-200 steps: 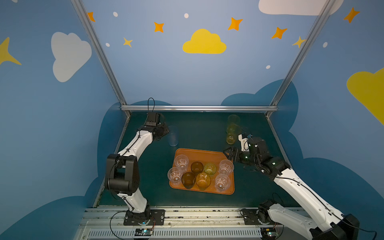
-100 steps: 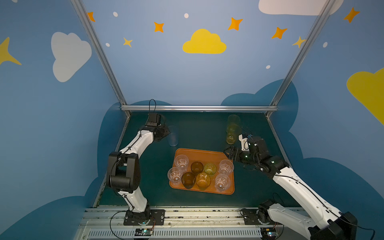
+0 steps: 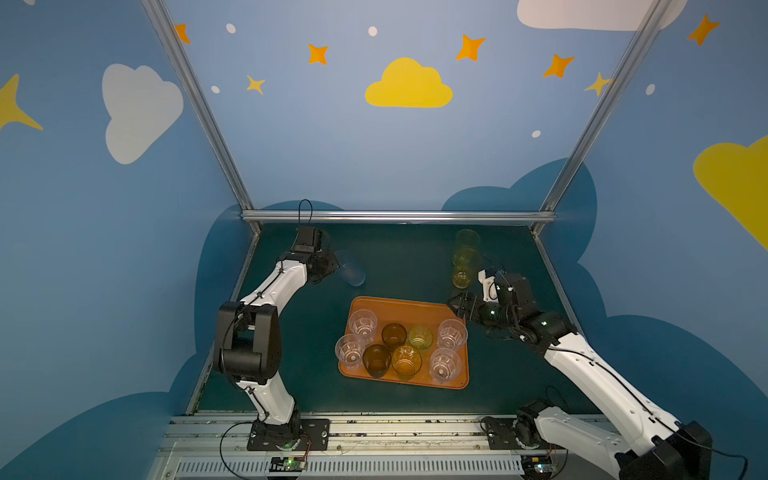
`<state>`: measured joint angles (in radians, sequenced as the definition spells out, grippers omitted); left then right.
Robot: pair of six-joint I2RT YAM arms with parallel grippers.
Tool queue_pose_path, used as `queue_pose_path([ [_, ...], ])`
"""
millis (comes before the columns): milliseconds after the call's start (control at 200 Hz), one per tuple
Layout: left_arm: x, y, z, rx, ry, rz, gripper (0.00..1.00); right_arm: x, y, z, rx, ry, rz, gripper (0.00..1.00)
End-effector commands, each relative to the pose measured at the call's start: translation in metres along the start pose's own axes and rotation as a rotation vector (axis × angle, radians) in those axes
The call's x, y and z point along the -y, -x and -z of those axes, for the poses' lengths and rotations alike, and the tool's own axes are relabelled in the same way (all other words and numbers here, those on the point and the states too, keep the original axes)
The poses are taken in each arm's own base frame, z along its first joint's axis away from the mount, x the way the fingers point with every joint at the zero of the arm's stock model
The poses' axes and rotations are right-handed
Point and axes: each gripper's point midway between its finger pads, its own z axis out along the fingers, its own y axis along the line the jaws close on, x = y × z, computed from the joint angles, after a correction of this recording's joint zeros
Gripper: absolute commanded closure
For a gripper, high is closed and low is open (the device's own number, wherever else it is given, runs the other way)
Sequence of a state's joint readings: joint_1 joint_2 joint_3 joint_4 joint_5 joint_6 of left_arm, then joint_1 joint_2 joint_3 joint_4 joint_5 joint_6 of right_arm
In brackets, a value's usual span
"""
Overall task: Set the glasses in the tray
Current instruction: 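Lower the left gripper onto the frosted glass and close on its rim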
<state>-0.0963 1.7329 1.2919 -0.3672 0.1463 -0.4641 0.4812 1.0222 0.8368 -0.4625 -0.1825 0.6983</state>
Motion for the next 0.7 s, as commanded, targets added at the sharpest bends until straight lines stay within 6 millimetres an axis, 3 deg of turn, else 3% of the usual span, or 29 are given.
queue_pose_path([
  [0, 0.001, -0.003, 0.002, -0.009, -0.007, -0.009, 0.96, 0.002, 0.001, -0.003, 0.008, 0.004, -0.017, 0.13],
  [691, 0.012, 0.001, 0.044, 0.099, -0.030, -0.047, 0.96, -0.003, -0.001, -0.002, 0.001, 0.062, -0.065, 0.13],
])
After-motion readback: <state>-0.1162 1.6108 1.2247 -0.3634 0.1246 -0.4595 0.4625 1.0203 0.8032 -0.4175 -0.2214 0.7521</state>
